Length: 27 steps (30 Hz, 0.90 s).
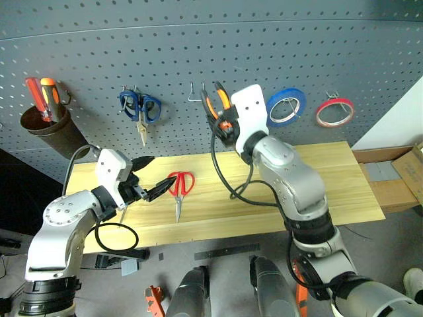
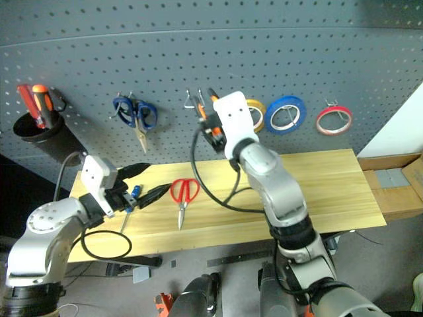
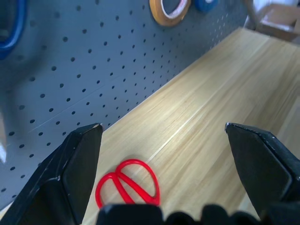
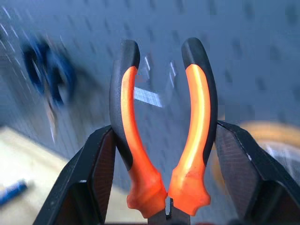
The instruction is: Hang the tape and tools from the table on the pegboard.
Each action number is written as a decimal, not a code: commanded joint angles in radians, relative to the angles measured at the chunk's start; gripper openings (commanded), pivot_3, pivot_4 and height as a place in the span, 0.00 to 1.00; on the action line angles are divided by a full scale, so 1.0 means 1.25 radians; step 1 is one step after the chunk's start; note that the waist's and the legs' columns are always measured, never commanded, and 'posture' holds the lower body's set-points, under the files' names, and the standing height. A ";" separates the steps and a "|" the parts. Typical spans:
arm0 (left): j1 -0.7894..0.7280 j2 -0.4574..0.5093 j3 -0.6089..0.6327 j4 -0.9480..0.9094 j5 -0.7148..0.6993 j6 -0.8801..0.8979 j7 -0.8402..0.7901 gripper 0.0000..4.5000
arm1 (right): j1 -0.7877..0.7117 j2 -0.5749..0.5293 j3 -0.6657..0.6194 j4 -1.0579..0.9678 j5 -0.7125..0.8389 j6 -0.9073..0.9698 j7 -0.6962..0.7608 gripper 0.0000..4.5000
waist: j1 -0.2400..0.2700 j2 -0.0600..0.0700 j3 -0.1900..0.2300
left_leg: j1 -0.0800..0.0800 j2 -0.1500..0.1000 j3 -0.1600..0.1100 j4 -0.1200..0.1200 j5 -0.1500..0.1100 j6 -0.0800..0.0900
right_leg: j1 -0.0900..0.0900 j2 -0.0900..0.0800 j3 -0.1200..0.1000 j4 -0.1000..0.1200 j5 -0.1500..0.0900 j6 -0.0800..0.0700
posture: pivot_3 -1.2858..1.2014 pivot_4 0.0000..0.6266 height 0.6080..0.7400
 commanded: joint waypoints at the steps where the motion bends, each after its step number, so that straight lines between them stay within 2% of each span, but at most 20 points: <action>1: 0.018 0.009 0.053 -0.050 -0.041 0.009 0.015 1.00 | -0.093 0.036 -0.031 0.050 0.015 -0.090 0.017 0.60 | 0.001 0.000 0.000 | 0.000 0.000 0.000 0.000 0.000 0.000 | 0.000 0.000 0.000 0.000 0.000 0.000 | 0.53 0.29 1.00; 5: 0.023 0.012 0.068 -0.055 -0.049 0.009 0.028 1.00 | -0.172 0.074 -0.057 0.153 0.022 -0.170 0.024 0.60 | 0.009 -0.002 -0.004 | 0.000 0.000 0.000 0.000 0.000 0.000 | 0.000 0.000 0.000 0.000 0.000 -0.001 | 0.54 0.28 1.00; 12: 0.006 0.005 0.068 -0.058 -0.074 0.009 0.045 1.00 | -0.295 0.119 -0.109 0.362 0.018 -0.398 0.019 0.60 | 0.023 -0.005 -0.010 | 0.000 0.000 0.000 0.000 0.000 -0.001 | -0.001 0.001 0.000 0.000 0.000 -0.001 | 0.55 0.27 1.00; 27: -0.120 -0.045 0.021 -0.054 -0.125 0.046 0.124 1.00 | -0.362 0.136 -0.136 0.730 -0.022 -0.875 0.008 0.60 | 0.033 -0.008 -0.014 | 0.000 0.001 -0.001 0.000 0.001 -0.003 | -0.001 0.004 0.000 0.001 0.001 -0.002 | 0.57 0.29 1.00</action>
